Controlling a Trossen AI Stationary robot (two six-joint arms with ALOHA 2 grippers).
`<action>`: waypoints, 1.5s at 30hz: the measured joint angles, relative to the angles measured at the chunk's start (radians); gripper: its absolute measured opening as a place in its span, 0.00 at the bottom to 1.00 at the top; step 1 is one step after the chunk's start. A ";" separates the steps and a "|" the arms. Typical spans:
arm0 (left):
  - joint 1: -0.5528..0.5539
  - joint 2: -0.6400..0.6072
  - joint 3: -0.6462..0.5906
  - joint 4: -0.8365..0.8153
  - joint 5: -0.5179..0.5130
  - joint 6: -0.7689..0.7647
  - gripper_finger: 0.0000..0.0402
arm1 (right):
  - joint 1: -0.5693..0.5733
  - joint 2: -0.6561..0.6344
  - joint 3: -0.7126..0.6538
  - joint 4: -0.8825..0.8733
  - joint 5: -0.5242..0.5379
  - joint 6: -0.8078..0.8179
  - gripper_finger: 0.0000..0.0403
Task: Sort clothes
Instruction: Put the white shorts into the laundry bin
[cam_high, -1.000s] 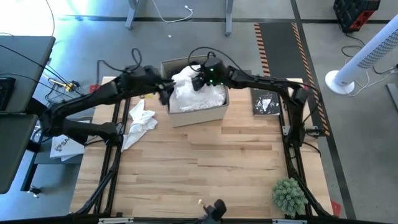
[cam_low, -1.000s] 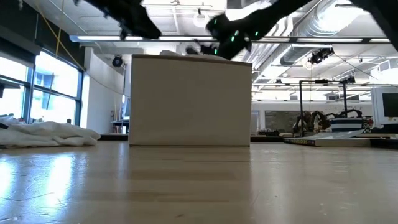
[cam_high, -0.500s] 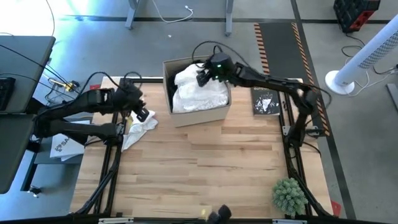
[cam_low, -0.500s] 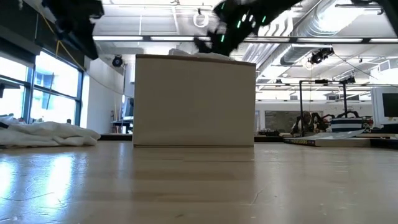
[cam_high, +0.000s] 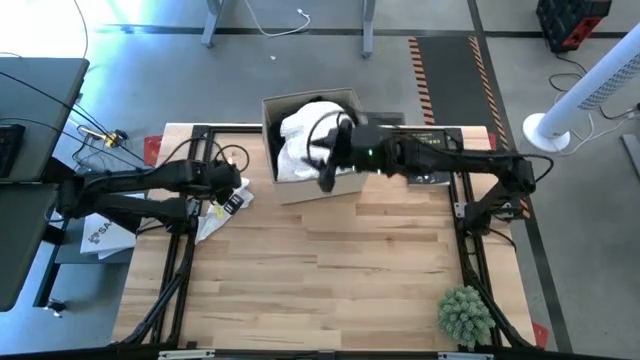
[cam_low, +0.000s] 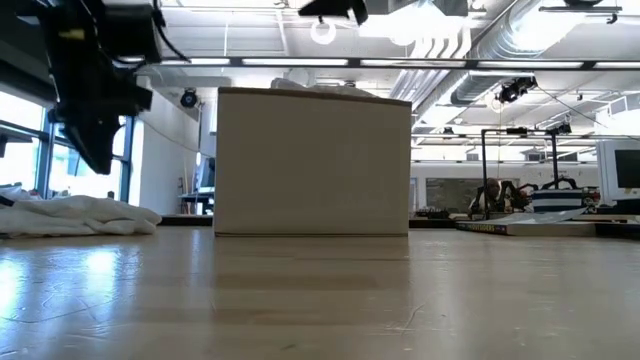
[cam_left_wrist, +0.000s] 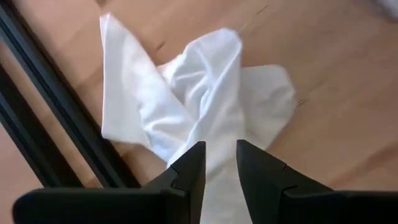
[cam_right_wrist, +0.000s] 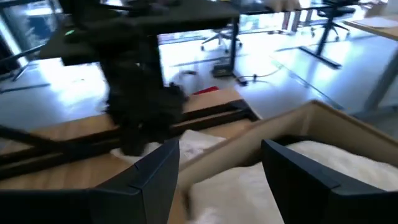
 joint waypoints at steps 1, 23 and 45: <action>0.012 0.018 -0.010 0.013 0.002 0.003 0.23 | 0.021 0.001 0.000 0.001 0.011 -0.006 0.56; 0.072 0.443 0.128 0.014 0.034 0.202 0.04 | 0.275 0.004 0.000 -0.044 0.188 -0.022 0.56; 0.114 0.306 1.212 0.317 -0.016 0.824 0.01 | 0.417 0.004 0.002 -0.040 0.498 -0.047 0.56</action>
